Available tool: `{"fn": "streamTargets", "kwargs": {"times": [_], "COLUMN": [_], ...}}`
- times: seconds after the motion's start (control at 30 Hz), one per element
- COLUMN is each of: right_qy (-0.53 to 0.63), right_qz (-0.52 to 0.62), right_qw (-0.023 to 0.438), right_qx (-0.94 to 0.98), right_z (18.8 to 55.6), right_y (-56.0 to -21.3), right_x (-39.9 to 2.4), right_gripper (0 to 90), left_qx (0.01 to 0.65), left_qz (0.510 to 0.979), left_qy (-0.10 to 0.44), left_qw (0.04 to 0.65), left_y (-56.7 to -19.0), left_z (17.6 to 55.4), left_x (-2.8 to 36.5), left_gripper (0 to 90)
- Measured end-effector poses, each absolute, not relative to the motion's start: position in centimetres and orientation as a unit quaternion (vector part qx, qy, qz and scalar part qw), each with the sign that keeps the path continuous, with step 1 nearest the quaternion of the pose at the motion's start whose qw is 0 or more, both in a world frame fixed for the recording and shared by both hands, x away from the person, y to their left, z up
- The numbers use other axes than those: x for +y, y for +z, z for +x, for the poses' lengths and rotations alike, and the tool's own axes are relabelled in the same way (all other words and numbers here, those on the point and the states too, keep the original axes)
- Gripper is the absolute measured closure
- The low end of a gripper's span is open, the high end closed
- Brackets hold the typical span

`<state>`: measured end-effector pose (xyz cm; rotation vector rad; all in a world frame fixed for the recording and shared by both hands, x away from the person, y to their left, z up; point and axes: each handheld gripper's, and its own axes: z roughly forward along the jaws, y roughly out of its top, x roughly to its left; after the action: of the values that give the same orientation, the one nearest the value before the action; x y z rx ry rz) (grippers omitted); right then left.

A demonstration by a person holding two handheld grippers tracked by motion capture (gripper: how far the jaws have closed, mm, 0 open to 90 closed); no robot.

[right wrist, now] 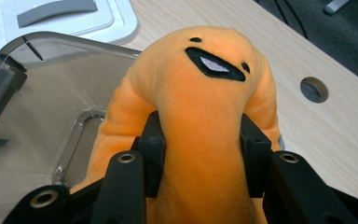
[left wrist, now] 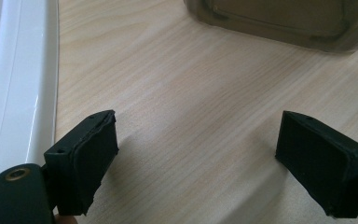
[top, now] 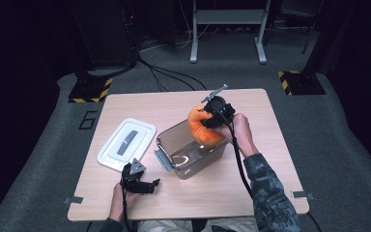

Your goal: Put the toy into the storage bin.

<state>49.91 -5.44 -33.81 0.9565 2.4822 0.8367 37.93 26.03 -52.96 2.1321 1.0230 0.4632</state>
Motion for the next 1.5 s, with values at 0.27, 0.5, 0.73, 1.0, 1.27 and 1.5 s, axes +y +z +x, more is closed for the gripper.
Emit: {"fn": "streamTargets", "kwargs": {"times": [0.27,0.5,0.73,1.0,1.27,1.5], "right_qy": [0.293,0.291,0.29,0.281,0.275,0.263], "right_qz": [0.337,0.339,0.342,0.348,0.357,0.366], "right_qw": [0.166,0.161,0.155,0.141,0.122,0.106], "right_qx": [0.879,0.88,0.88,0.883,0.884,0.886], "right_z": [50.1,50.1,50.1,50.5,50.9,51.3], "right_y": [-34.6,-35.2,-35.8,-36.8,-38.0,-38.9], "right_x": [-5.3,-5.2,-5.2,-5.0,-4.8,-4.7], "right_gripper": [61.4,61.2,61.0,60.2,59.4,58.1], "left_qx": [0.397,0.397,0.398,0.398,0.399,0.398], "left_qz": [0.826,0.826,0.824,0.824,0.824,0.824], "left_qy": [0.18,0.18,0.18,0.18,0.18,0.18], "left_qw": [0.358,0.359,0.36,0.36,0.36,0.36], "left_y": [-53.0,-53.0,-53.0,-53.0,-53.0,-53.0], "left_z": [37.9,37.9,37.9,37.9,37.9,37.9], "left_x": [26.0,26.0,26.0,26.0,26.0,26.0], "left_gripper": [11.9,12.0,12.0,11.9,12.0,12.0]}}
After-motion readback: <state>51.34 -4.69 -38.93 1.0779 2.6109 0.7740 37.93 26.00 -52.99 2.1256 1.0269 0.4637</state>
